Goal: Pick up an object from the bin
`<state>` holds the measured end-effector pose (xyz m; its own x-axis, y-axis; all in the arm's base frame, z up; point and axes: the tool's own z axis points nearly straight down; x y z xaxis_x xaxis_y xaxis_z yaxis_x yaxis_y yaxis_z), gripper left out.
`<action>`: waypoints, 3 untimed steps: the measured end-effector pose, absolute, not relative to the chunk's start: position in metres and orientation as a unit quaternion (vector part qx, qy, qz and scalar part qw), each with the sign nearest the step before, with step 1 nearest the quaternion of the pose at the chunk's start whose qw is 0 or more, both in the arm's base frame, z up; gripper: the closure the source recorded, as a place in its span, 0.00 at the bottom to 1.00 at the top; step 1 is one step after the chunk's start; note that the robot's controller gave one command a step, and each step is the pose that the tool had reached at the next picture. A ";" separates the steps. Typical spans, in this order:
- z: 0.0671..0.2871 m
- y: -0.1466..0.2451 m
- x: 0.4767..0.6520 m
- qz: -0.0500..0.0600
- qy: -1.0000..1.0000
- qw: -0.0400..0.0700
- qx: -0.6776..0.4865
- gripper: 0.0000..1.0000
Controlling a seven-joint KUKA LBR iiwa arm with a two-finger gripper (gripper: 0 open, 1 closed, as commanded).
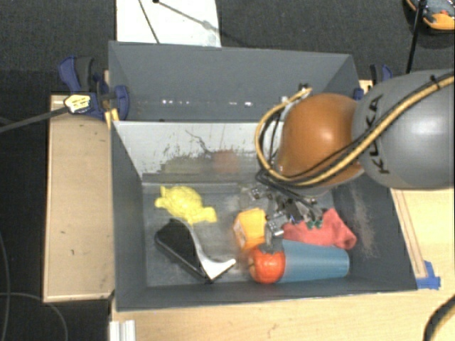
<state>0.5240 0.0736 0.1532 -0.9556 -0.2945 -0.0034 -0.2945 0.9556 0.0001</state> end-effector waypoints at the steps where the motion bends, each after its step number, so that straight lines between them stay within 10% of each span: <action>1: 0.121 0.074 0.526 0.000 0.990 0.002 -0.143 0.00; 2: 0.096 0.073 0.528 0.002 0.987 0.005 -0.161 0.00; 3: 0.101 0.073 0.526 0.002 0.986 0.004 -0.165 1.00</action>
Offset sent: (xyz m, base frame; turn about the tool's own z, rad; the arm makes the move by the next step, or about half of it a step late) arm -0.0018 -0.0054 -0.0758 -0.0452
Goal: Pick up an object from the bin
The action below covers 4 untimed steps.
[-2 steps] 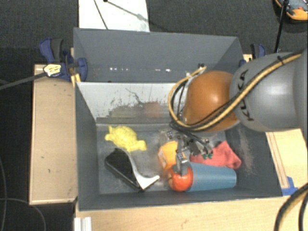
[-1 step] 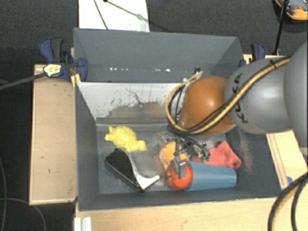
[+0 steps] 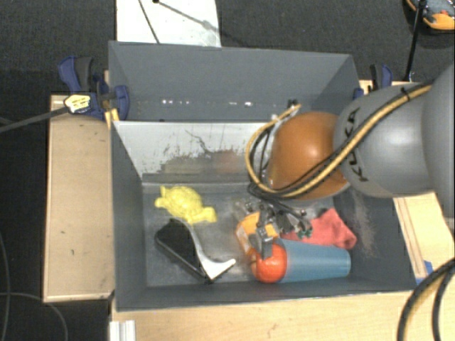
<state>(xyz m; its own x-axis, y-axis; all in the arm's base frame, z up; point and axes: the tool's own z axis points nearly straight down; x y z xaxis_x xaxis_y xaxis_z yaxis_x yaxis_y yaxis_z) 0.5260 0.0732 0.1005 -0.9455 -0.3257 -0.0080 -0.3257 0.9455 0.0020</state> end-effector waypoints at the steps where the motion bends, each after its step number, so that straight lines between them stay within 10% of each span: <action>1: 0.100 0.073 0.526 0.002 0.986 0.004 -0.165 1.00; 2: 0.130 0.078 0.502 0.001 0.989 0.006 -0.151 1.00; 3: 0.137 0.084 0.522 0.000 0.987 0.002 -0.162 0.00; 4: 0.137 0.084 0.522 0.000 0.987 0.002 -0.161 0.00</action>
Offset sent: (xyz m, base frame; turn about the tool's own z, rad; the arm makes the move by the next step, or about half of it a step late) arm -0.0417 0.0067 0.0464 0.0473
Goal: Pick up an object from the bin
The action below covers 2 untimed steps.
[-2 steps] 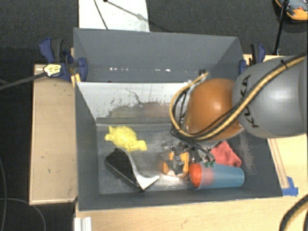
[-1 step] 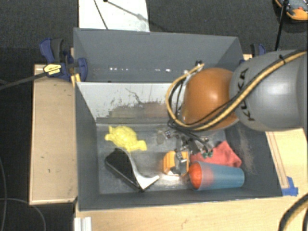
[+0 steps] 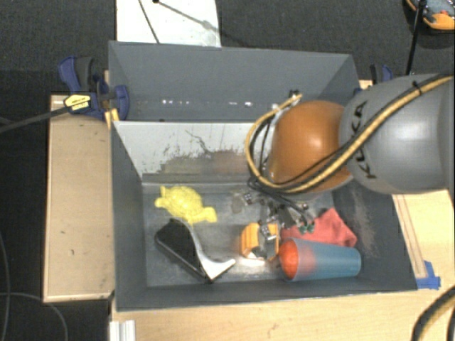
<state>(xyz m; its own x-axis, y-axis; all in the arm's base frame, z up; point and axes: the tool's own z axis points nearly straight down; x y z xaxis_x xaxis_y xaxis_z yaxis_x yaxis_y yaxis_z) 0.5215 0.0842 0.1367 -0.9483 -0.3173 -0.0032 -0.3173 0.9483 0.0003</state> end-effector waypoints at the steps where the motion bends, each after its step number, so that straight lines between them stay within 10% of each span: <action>1: 0.106 0.057 0.514 0.001 0.989 0.003 -0.145 0.00; 2: 0.073 0.027 0.518 0.002 0.987 0.001 -0.161 0.00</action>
Offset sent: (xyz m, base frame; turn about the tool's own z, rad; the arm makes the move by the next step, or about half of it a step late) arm -0.0032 -0.0612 -0.0667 -0.0045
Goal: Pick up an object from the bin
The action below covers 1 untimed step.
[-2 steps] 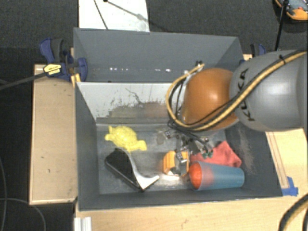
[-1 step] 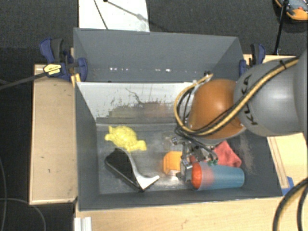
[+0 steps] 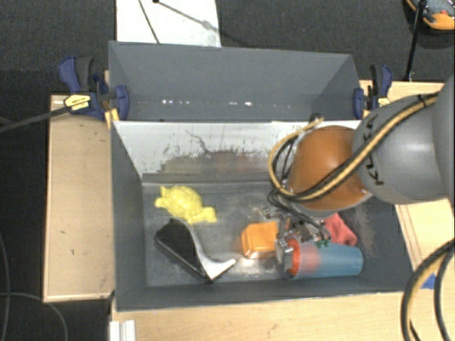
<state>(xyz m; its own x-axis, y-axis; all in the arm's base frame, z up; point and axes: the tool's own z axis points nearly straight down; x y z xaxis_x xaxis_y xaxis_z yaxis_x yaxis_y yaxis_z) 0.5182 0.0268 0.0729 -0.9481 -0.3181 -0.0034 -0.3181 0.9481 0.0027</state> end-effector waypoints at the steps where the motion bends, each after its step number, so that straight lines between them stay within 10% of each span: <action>1: 0.070 0.025 0.511 0.001 0.990 -0.002 -0.143 1.00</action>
Offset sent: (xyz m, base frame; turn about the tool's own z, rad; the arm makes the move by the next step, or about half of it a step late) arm 0.0000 0.0000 0.0000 0.0000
